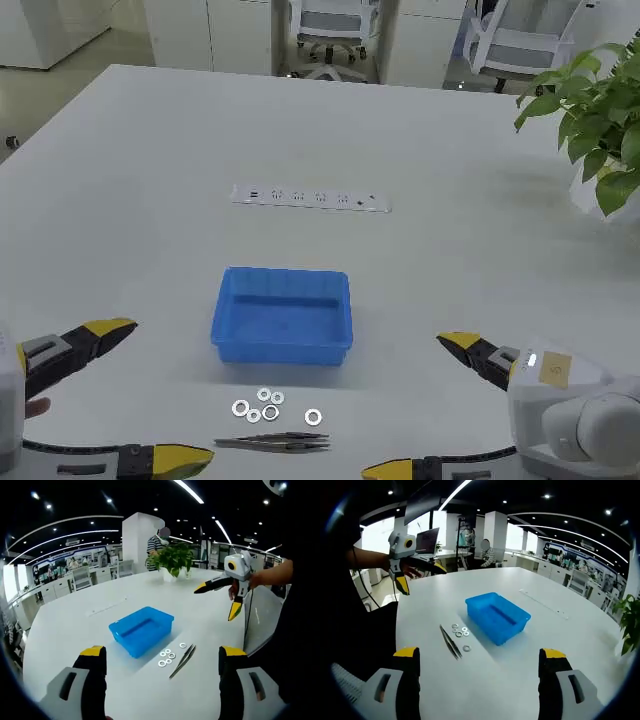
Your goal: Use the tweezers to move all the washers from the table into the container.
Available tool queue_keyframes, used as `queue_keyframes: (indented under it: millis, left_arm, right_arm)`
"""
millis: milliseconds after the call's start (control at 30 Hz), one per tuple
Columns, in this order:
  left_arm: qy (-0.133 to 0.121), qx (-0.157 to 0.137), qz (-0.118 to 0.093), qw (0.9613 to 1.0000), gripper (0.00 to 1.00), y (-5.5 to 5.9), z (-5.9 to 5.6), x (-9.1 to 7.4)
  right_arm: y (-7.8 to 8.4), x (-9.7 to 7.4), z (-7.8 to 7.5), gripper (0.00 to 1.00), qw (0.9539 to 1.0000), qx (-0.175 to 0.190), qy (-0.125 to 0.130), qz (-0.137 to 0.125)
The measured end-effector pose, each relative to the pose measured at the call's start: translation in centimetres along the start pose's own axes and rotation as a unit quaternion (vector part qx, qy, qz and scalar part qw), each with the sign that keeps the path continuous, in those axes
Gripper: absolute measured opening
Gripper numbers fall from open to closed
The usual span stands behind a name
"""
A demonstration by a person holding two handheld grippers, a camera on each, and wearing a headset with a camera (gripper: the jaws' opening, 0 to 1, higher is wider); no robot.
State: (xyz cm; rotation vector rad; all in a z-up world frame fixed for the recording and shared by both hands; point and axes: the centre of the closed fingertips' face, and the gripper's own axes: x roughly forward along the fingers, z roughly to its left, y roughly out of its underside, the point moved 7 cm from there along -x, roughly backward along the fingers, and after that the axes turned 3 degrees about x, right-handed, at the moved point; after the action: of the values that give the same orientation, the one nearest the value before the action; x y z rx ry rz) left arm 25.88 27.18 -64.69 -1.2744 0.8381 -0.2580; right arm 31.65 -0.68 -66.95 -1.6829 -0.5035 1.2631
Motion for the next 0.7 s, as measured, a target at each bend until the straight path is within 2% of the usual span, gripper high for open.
queue_keyframes:
  millis: [700]
  left_arm:
    - [0.002,0.001,-0.004,1.0000,0.99,-0.06,0.15,0.15]
  right_arm:
    - [-0.13,0.03,-0.05,0.99,1.0000,-0.002,0.001,-0.001]
